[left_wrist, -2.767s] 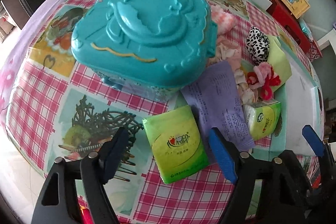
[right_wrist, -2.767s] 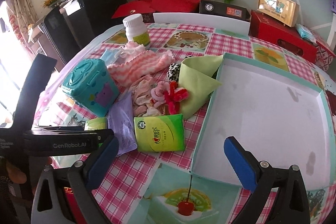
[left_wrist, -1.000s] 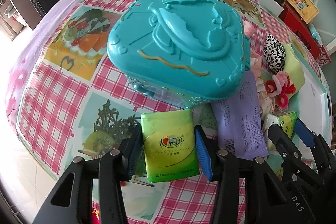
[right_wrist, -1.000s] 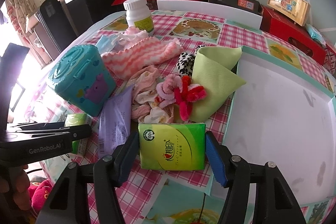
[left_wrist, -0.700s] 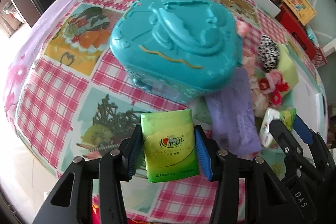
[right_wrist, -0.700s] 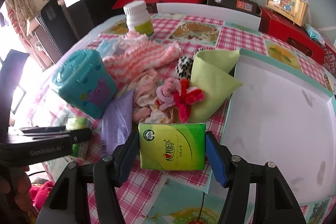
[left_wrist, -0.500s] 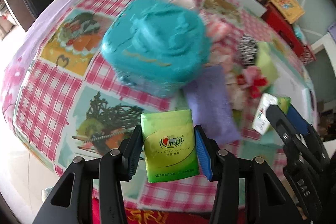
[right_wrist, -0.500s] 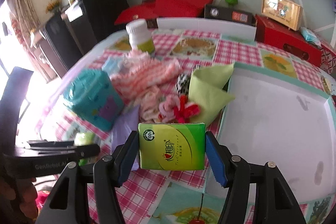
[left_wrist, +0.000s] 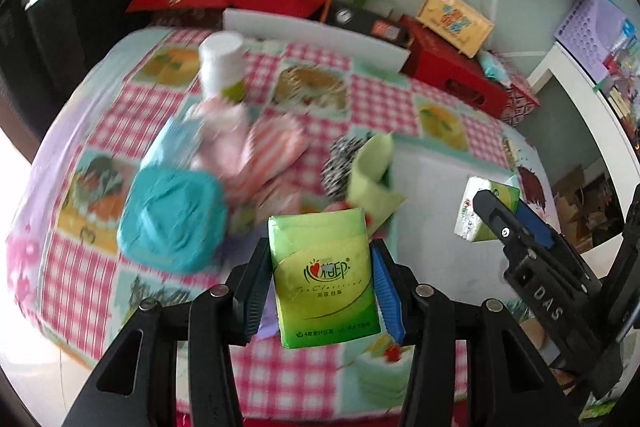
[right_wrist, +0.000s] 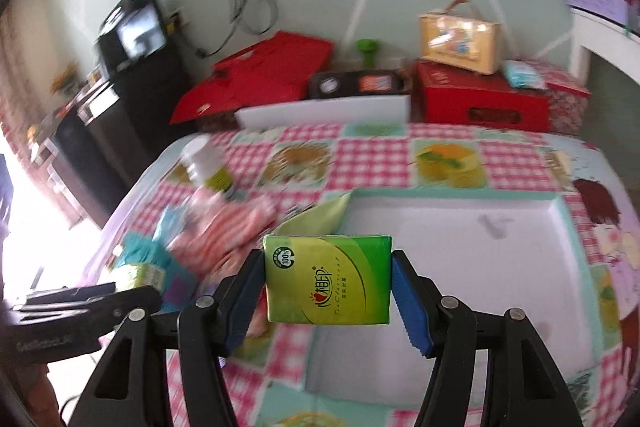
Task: Organize soft objects
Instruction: 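Lift the green tissue pack with the left tool over the white tray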
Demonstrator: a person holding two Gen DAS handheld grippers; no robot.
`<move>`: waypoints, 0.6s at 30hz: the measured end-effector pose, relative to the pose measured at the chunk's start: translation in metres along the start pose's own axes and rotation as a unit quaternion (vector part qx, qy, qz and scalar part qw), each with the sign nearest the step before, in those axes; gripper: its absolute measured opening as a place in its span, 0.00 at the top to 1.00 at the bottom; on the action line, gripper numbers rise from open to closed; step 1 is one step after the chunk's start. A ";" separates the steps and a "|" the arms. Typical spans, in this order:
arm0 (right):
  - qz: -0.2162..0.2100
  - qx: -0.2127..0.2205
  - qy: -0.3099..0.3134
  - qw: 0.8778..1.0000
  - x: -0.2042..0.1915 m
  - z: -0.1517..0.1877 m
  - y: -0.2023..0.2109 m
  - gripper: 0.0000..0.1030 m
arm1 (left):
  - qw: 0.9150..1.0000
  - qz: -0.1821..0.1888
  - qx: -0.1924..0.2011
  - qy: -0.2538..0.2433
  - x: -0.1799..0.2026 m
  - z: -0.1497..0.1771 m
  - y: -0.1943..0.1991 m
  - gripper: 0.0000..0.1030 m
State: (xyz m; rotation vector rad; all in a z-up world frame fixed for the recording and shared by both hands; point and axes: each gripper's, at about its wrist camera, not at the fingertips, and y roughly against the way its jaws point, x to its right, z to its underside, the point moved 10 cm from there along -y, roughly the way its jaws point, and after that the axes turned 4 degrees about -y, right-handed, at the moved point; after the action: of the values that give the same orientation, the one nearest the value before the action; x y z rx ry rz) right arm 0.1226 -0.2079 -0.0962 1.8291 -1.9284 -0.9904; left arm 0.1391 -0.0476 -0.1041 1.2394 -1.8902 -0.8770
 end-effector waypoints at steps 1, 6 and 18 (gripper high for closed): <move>0.006 0.004 -0.009 1.000 0.008 -0.006 0.001 0.36 | 1.000 0.001 0.004 -0.005 0.006 -0.005 -0.001 0.52; 0.042 0.013 -0.046 0.998 0.052 -0.029 0.002 0.37 | 0.999 0.000 0.012 -0.040 0.042 -0.027 -0.010 0.52; 0.095 -0.002 -0.155 0.983 0.158 -0.025 -0.008 0.37 | 0.996 -0.006 0.024 -0.090 0.108 -0.065 -0.054 0.52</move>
State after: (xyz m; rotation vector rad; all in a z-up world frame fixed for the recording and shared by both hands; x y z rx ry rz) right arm 0.1225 -0.3662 -0.1208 1.5235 -2.2280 -1.2716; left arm 0.1867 -0.1756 -0.0944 1.2359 -2.0574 -0.9825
